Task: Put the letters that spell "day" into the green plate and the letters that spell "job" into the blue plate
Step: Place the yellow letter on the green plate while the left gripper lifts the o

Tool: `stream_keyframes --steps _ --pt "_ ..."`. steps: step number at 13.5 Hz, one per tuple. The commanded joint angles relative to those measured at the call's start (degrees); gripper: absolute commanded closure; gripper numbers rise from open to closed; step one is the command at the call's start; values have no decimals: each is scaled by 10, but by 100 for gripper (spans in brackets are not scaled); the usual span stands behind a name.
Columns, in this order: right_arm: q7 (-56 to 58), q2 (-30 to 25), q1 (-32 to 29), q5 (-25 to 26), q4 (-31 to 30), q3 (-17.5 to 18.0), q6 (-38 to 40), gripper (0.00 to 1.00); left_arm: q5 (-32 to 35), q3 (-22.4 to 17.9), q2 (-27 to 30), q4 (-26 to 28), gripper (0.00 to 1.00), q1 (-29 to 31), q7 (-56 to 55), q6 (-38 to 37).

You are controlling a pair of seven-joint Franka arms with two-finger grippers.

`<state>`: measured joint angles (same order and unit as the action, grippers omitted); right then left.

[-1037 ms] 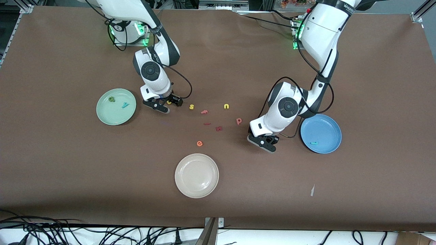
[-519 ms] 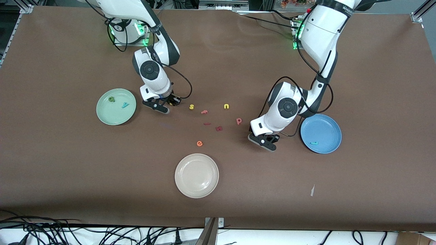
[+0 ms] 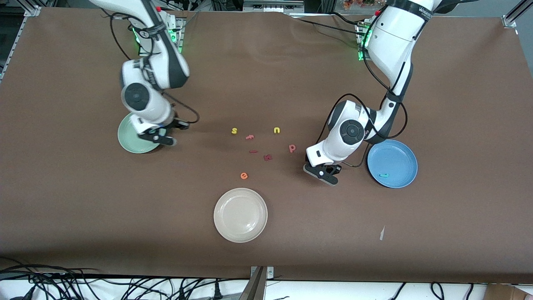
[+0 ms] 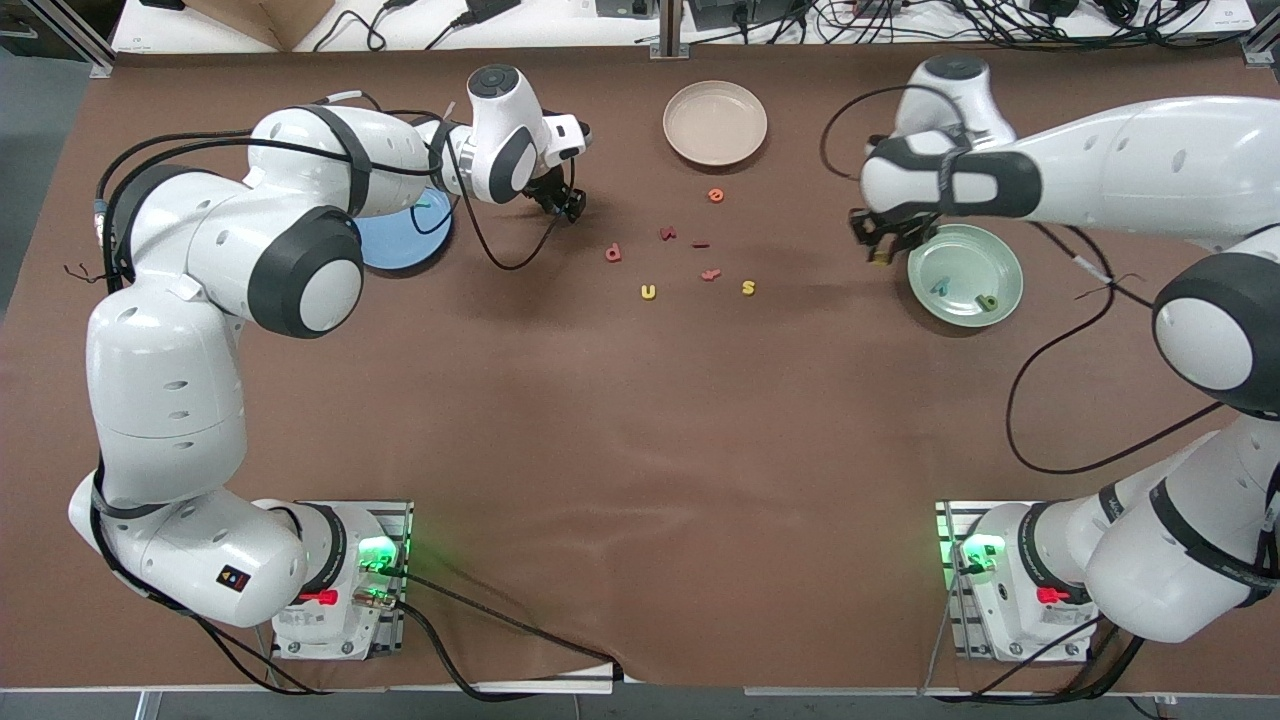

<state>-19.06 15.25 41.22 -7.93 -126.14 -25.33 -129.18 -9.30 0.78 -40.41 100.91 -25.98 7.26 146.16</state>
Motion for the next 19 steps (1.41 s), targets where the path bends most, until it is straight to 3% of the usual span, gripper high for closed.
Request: stream_keyframes --steps 1,4,6,7,8,10,12,16,19 --pt "160 11 -2 6 -10 -77 -5 100 -8 -6 0 1 67 -7 3 -3" --pt "212 51 -23 5 -14 -90 -62 97 -8 -6 0 1 70 -7 3 -3" --pt "216 65 -26 5 -15 -90 -77 84 -8 -6 0 0 73 -7 3 -3" --pt "216 64 -27 5 -14 -90 -77 33 -8 -7 0 0 75 -7 3 -3" --pt "216 61 -27 4 -12 -90 -72 0 -8 -7 0 -1 78 -7 2 -3" --pt "215 44 -26 4 -6 -90 -48 0 -8 -8 2 -1 88 -7 2 -3" --pt "213 24 -25 4 27 -89 13 0 -8 -10 11 0 88 -5 1 -4" --pt "214 17 -25 5 215 -89 273 0 -7 -24 58 4 87 23 3 -56" --pt "216 16 -25 5 366 -95 434 0 -6 -24 112 65 87 61 7 -77"
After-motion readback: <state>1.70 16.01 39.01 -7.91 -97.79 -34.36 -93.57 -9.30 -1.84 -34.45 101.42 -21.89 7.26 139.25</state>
